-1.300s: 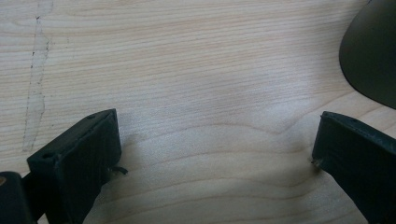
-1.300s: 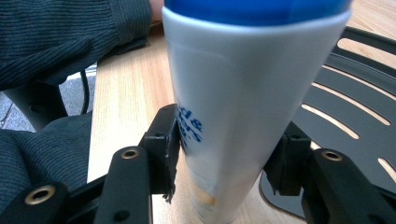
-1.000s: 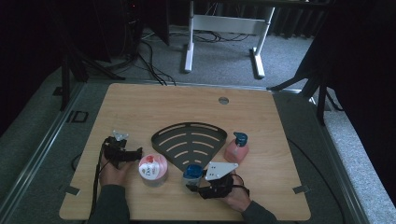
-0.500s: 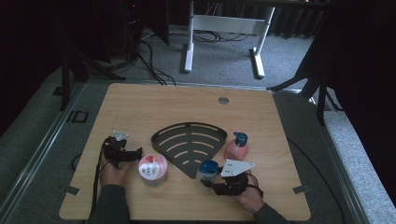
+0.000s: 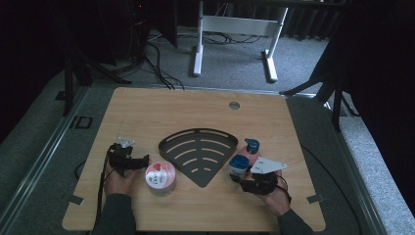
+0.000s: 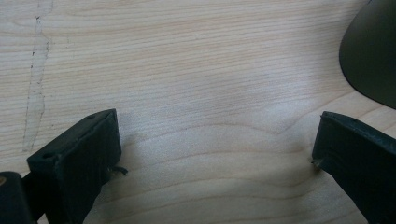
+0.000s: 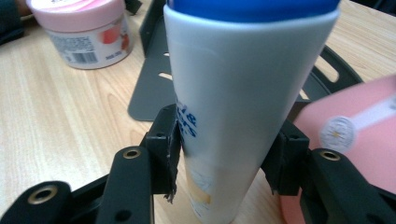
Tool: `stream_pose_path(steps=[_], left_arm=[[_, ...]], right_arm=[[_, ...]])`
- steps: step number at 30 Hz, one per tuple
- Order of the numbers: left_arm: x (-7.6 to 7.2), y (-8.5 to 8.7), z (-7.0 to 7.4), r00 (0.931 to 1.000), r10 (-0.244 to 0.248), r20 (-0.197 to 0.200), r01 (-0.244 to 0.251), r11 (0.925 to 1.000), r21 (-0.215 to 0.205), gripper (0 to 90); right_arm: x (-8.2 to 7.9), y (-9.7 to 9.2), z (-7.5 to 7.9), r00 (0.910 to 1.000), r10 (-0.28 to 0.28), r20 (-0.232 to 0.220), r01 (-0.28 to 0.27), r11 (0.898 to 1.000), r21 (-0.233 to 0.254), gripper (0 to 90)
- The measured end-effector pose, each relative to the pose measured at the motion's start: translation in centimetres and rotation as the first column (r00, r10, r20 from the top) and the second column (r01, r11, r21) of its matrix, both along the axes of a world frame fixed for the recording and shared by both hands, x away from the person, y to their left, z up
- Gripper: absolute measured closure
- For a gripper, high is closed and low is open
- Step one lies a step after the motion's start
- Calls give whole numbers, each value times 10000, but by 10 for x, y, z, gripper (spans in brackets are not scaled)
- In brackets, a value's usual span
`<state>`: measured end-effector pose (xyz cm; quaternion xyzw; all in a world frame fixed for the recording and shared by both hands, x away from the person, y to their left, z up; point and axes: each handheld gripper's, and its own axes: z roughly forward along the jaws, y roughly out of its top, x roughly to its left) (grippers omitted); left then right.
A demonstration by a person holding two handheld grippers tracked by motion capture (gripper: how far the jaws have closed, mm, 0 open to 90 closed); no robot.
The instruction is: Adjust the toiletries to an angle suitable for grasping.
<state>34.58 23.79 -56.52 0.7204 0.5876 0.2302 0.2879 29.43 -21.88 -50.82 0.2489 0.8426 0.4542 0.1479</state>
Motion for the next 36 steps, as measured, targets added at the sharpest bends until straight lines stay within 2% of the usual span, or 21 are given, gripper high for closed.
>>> stream_pose_path(steps=[7, 11, 12, 13, 16, 21, 23, 26, 30, 36], left_arm=[[0, 0, 0, 10000, -1, 0, 1, 10000, -2, 12], [0, 0, 0, 10000, -1, -2, 1, 10000, 2, 12], [0, 0, 0, 10000, 2, 0, -2, 10000, -1, 12], [0, 0, 0, 10000, 2, 0, -2, 10000, -1, 12], [0, 0, 0, 10000, 2, 0, -2, 10000, -2, 12], [0, 0, 0, 10000, 1, 0, -1, 10000, -1, 12], [0, 0, 0, 10000, 3, 2, -3, 10000, -4, 12], [0, 0, 0, 10000, 10, 9, -10, 10000, -8, 12], [0, 0, 0, 10000, 9, 10, -9, 10000, -8, 12], [0, 0, 0, 10000, 24, 16, -24, 10000, -5, 17]], right_arm=[[6, -7, -2, 9994, -327, -107, 330, 9992, 231, 522], [7, -8, -1, 9994, -281, -178, 284, 9995, 147, 500], [6, -8, -3, 9992, -333, -227, 332, 9994, -45, 431], [6, -8, -3, 9991, -367, -228, 365, 9993, -99, 415], [4, -9, -5, 9988, -455, -185, 451, 9988, -212, 394], [-4, -18, -2, 9975, -676, -180, 675, 9977, -78, 391], [-8, -22, -1, 9972, -684, -299, 683, 9977, -53, 401], [-14, -26, -4, 9970, -624, -454, 613, 9978, -258, 443], [-20, -30, -5, 9973, -557, -488, 539, 9979, -364, 488], [-29, -32, -7, 9978, -265, -604, 244, 9991, -359, 622]])
